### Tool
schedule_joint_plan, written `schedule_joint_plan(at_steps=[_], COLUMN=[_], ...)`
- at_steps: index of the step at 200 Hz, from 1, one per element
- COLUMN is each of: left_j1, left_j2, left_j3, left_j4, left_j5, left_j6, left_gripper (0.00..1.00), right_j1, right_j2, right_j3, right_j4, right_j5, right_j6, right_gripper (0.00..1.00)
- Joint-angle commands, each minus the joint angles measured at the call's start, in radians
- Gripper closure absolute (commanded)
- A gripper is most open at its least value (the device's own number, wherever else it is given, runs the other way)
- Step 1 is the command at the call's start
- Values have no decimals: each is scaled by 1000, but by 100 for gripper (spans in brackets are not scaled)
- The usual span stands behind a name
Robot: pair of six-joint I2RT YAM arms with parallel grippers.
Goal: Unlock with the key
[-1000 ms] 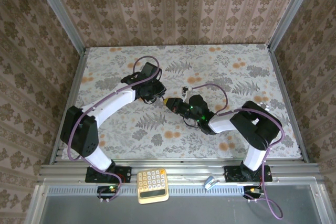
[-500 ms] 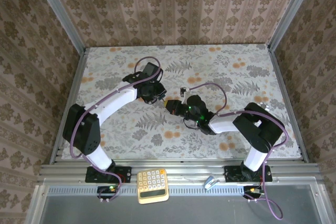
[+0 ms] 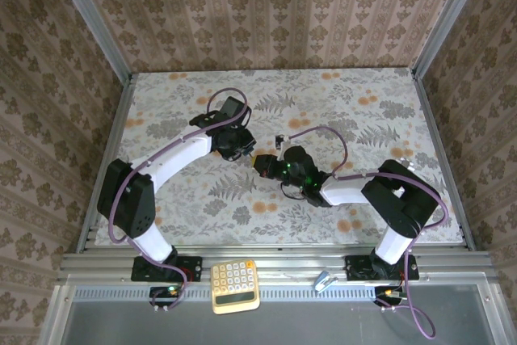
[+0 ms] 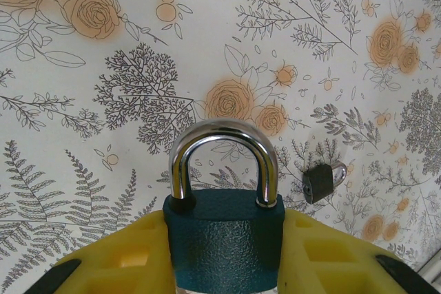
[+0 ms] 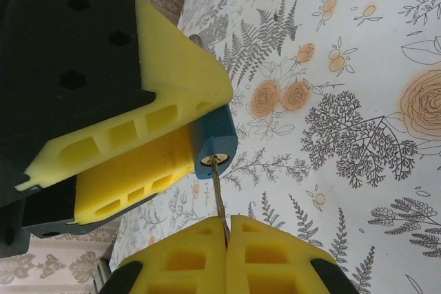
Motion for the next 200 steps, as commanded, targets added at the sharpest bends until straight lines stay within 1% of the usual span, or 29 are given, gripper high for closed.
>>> schedule_joint_plan(at_steps=[1, 55, 77, 90, 113, 141, 153, 171, 190, 200], left_j1=[-22, -25, -21, -18, -13, -8, -5, 7, 11, 14], left_j2=[-16, -4, -22, -36, -51, -63, -69, -72, -77, -77], left_j3=[20, 27, -1, -6, -7, -17, -28, -27, -26, -23], left_j4=[-49, -39, -12, -19, -41, -45, -29, -39, -38, -44], left_j5=[35, 61, 55, 34, 15, 11, 13, 9, 12, 8], left_j6=[-8, 11, 5, 5, 12, 5, 4, 7, 10, 15], left_gripper=[71, 71, 71, 71, 71, 71, 71, 71, 71, 71], right_j1=[-3, -13, -34, -44, -46, -46, -46, -46, -47, -51], right_j2=[-7, 13, 38, 56, 65, 82, 99, 111, 122, 122], right_j3=[37, 61, 34, 27, 14, -2, -4, -2, -25, -19], right_j4=[31, 3, 100, 125, 139, 208, 246, 253, 327, 313], right_j5=[55, 6, -32, -43, -43, -41, -55, -71, -68, -74], right_j6=[-6, -17, 60, 91, 83, 88, 104, 113, 123, 128], right_gripper=[100, 100, 100, 100, 100, 100, 100, 100, 100, 100])
